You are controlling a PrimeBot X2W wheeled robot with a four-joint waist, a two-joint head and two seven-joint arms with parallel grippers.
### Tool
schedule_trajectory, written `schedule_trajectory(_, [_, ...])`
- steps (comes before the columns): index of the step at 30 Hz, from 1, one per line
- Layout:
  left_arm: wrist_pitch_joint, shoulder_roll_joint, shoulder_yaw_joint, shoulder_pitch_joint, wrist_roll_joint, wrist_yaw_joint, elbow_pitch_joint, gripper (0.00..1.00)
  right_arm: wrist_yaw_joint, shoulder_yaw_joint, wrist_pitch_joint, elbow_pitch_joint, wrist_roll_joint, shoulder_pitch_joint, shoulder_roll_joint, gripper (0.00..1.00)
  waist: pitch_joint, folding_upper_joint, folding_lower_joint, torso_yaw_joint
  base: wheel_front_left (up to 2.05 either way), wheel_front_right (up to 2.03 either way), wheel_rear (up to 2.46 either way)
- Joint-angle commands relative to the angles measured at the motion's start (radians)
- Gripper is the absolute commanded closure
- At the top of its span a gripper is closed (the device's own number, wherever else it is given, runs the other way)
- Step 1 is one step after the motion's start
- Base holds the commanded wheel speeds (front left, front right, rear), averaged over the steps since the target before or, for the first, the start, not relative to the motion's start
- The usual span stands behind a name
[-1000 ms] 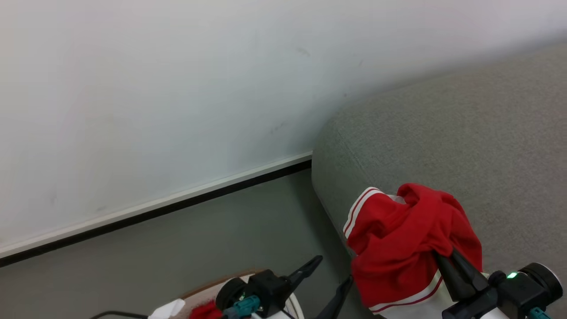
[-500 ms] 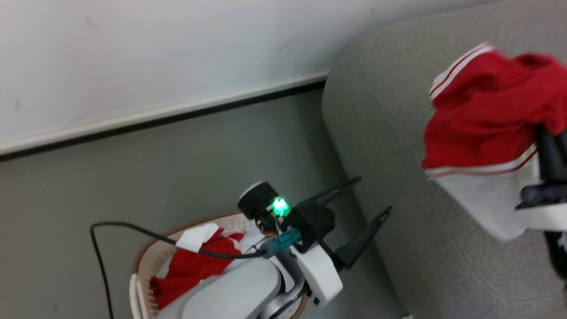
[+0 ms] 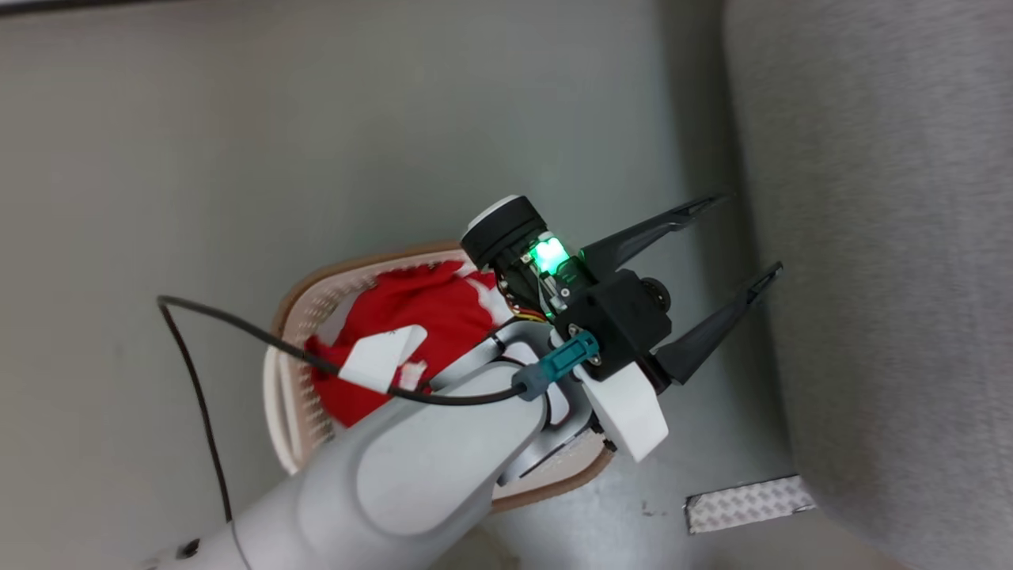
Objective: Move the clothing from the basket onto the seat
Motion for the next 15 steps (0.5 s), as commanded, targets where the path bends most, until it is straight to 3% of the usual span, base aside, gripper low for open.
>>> schedule_trajectory(1, [-0.010,-0.004,0.002,-0.009,0.013,0.005,0.004,0.00,-0.002,-0.016,-0.003,0.063,-0.020,-0.031,-0.009,1.00,0.070,0.0000,-0.0004,0.070,0.00,0.00,0.00])
schedule_trajectory(7, [-0.014,0.002,-0.020,0.025,0.005,0.004,0.038,0.00,-0.002,-0.105,-0.005,0.290,-0.100,-0.074,0.017,1.00,0.073,0.0000,-0.0004,0.091,0.00,0.00,0.00])
schedule_trajectory(9, [-0.018,0.013,-0.023,0.039,-0.001,0.005,0.047,0.00,-0.002,-0.131,-0.005,0.327,-0.122,-0.059,0.042,0.65,0.063,0.0000,-0.0004,0.090,0.00,0.00,0.00])
schedule_trajectory(10, [-0.021,0.021,-0.024,0.048,-0.005,0.007,0.051,0.00,-0.002,-0.145,-0.005,0.333,-0.137,-0.048,0.049,0.60,0.055,0.0000,-0.0004,0.088,0.00,0.00,0.00])
schedule_trajectory(11, [-0.023,0.026,-0.021,0.059,-0.011,0.012,0.054,0.00,-0.002,-0.156,-0.005,0.335,-0.152,-0.033,0.056,0.16,0.045,0.0000,-0.0004,0.087,0.00,0.00,0.00])
schedule_trajectory(12, [-0.027,0.031,-0.020,0.070,-0.014,0.015,0.057,0.00,-0.002,-0.164,-0.005,0.335,-0.161,-0.018,0.068,0.00,0.035,0.0000,-0.0004,0.085,0.00,0.00,0.00])
schedule_trajectory(15, [-0.029,0.055,-0.021,0.103,-0.030,0.018,0.072,0.00,-0.002,-0.180,-0.005,0.275,-0.190,0.041,0.095,0.00,-0.007,0.0000,-0.0004,0.081,0.00,0.00,0.00])
